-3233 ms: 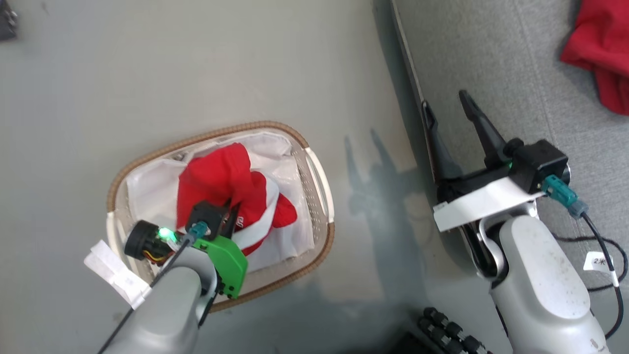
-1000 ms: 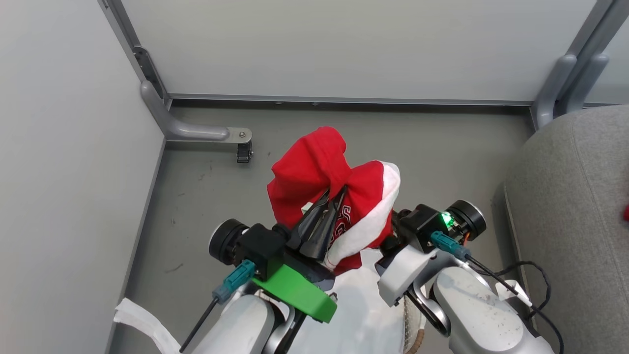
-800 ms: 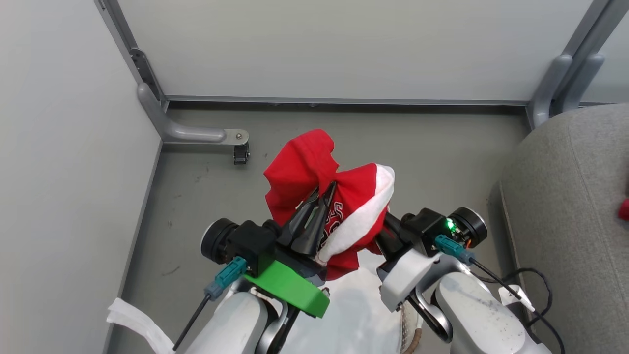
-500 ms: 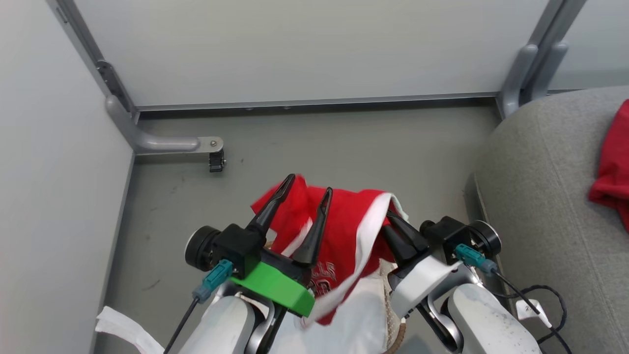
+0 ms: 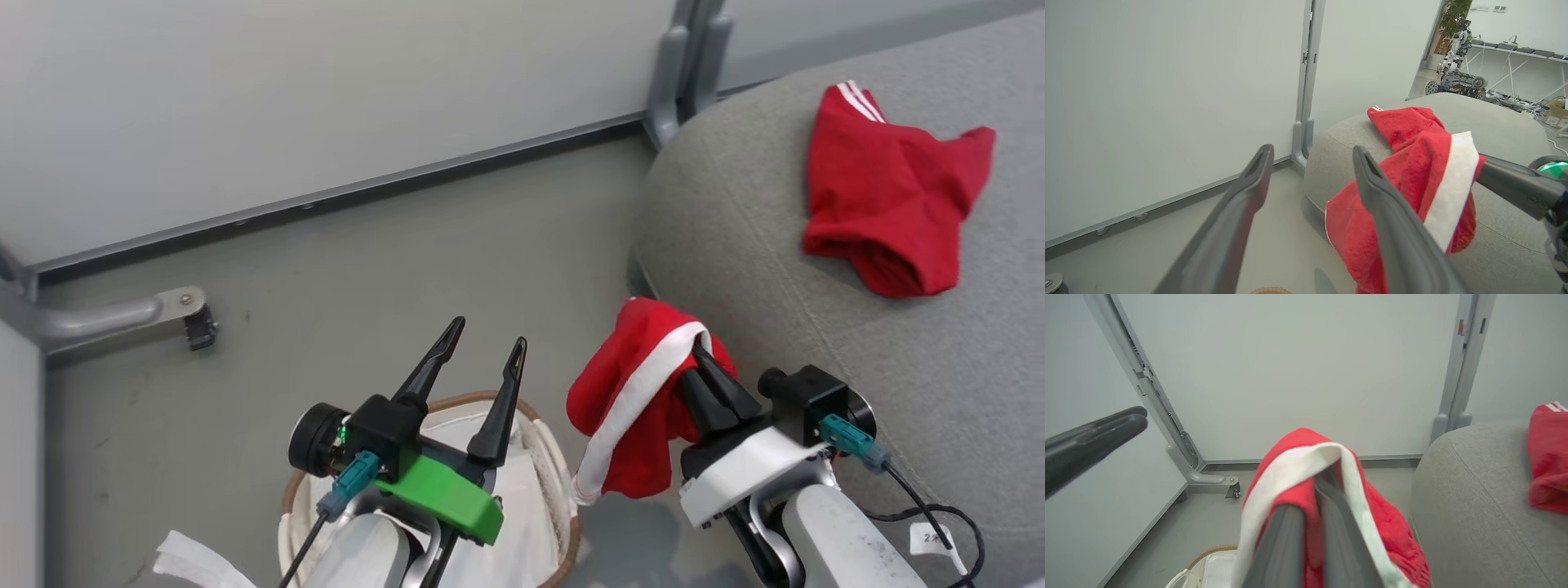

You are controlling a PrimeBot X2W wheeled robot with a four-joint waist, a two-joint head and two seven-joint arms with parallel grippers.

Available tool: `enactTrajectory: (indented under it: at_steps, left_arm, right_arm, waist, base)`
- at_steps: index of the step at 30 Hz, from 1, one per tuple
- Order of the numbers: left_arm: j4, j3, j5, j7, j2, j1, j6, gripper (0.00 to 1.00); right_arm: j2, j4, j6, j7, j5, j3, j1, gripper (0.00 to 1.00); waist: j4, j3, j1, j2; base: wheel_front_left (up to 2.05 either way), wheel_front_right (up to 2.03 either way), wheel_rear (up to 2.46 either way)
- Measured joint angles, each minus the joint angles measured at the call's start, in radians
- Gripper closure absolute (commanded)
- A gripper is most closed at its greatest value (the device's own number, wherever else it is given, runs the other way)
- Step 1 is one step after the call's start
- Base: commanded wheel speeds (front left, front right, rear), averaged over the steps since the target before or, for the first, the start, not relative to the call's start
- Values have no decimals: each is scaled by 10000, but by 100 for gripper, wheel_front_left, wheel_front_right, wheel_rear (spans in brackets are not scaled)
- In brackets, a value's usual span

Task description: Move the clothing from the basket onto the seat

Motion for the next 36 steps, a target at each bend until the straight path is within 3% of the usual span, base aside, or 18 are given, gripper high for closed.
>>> enactTrajectory:
  at_steps: [10, 18, 28, 36]
  left_arm:
    - [263, -184, 240, 0, -12, -78, 0, 0]
    - [320, -382, 255, 0, 192, -397, 0, 0]
    - [282, -512, 326, 2, 688, -941, 0, 0]
    - [324, -711, 332, 0, 959, -1461, 0, 0]
  right_arm:
    - [-2, -414, 0, 0, 36, -527, 382, 100]
    - [-474, -616, 0, 0, 31, -1120, -572, 100]
    - [-2878, -813, 2, -2, 61, -2715, -4495, 100]
    - [-4263, 884, 2, -4, -840, -4487, -7091, 100]
  waist:
    - [-1988, 273, 0, 0]
    - [-2634, 850, 0, 0]
    - [-2505, 2030, 1, 0]
    - [-2019, 3087, 2, 0]
  base:
    - [0, 0, 0]
    - [0, 0, 0]
    - [0, 0, 0]
    - [0, 0, 0]
